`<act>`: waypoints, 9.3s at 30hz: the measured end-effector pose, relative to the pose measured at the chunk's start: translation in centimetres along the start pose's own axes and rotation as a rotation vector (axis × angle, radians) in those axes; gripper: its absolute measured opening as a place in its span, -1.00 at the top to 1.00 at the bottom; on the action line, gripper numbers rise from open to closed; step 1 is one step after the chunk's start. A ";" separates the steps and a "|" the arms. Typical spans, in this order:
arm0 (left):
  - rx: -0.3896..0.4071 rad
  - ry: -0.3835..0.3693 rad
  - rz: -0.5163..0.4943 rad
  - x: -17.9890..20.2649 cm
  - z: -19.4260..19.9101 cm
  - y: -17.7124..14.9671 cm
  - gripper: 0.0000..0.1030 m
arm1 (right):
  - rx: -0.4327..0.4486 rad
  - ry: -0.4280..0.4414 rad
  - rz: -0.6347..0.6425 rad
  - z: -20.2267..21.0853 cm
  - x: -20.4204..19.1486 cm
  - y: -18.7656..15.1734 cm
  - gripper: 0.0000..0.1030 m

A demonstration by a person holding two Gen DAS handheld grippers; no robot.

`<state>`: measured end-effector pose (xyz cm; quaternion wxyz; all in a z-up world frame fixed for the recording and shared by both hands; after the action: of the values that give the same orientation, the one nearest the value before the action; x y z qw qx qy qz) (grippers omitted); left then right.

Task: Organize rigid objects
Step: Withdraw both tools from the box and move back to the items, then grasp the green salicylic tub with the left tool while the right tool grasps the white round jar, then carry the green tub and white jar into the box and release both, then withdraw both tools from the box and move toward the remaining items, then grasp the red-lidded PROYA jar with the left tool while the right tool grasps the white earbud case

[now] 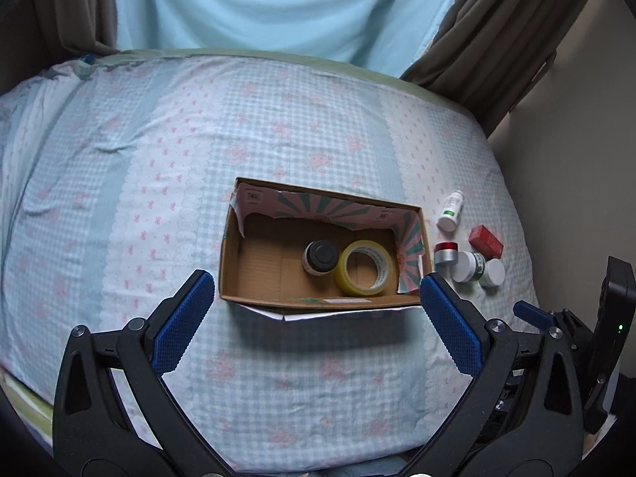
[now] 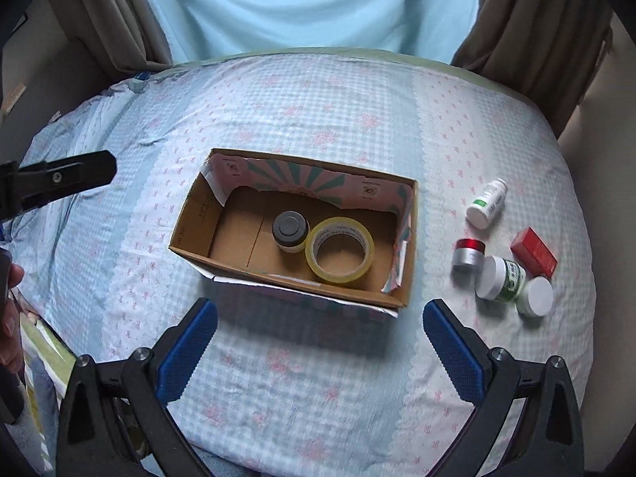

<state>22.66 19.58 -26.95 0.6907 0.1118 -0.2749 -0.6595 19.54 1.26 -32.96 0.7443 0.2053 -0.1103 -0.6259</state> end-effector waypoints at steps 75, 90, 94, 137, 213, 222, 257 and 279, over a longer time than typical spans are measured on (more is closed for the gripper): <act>-0.496 -0.005 0.000 34.8 -37.3 -12.6 -0.14 | -0.196 -0.071 0.040 -19.1 36.5 -8.9 -0.32; -0.374 -0.060 -0.001 34.6 -29.1 -9.3 -0.11 | -0.135 -0.087 -0.026 -12.9 37.5 -6.1 -0.32; -0.301 -0.068 -0.004 34.6 -25.0 -7.1 -0.11 | -0.109 -0.099 -0.058 -8.8 36.8 -6.0 -0.32; -0.213 -0.079 -0.059 -1.7 -9.7 2.5 -0.05 | -0.004 0.096 -0.147 -1.5 1.6 7.8 -0.32; -0.086 -0.008 -0.102 4.2 1.6 -4.0 -0.99 | 0.063 -0.069 -0.096 5.4 2.4 -0.2 -1.00; -0.027 0.041 -0.098 12.7 0.6 -4.5 -0.99 | 0.099 -0.078 -0.195 8.3 11.1 -2.2 -1.00; -0.337 0.037 -0.071 29.9 -31.0 -5.7 -0.96 | -0.011 -0.086 -0.429 -8.3 36.1 -3.0 -0.90; -0.539 0.052 -0.136 28.0 -42.5 -11.3 -0.24 | -0.204 -0.136 -0.372 -21.7 35.1 -5.7 -0.10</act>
<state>34.83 -17.68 -61.30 0.6564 -0.0406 -0.0635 -0.7507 30.40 -30.18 -58.04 0.6238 0.1029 -0.0564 -0.7727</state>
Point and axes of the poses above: each gripper's, at about its wrist camera, not at the fingertips, and z roughly against the way its jaws point, x to its right, y to its top, the point moved 8 cm from there along -z, roughly the way its jaws point, and after that the axes turned 4 degrees about x, right-handed, at the moved point
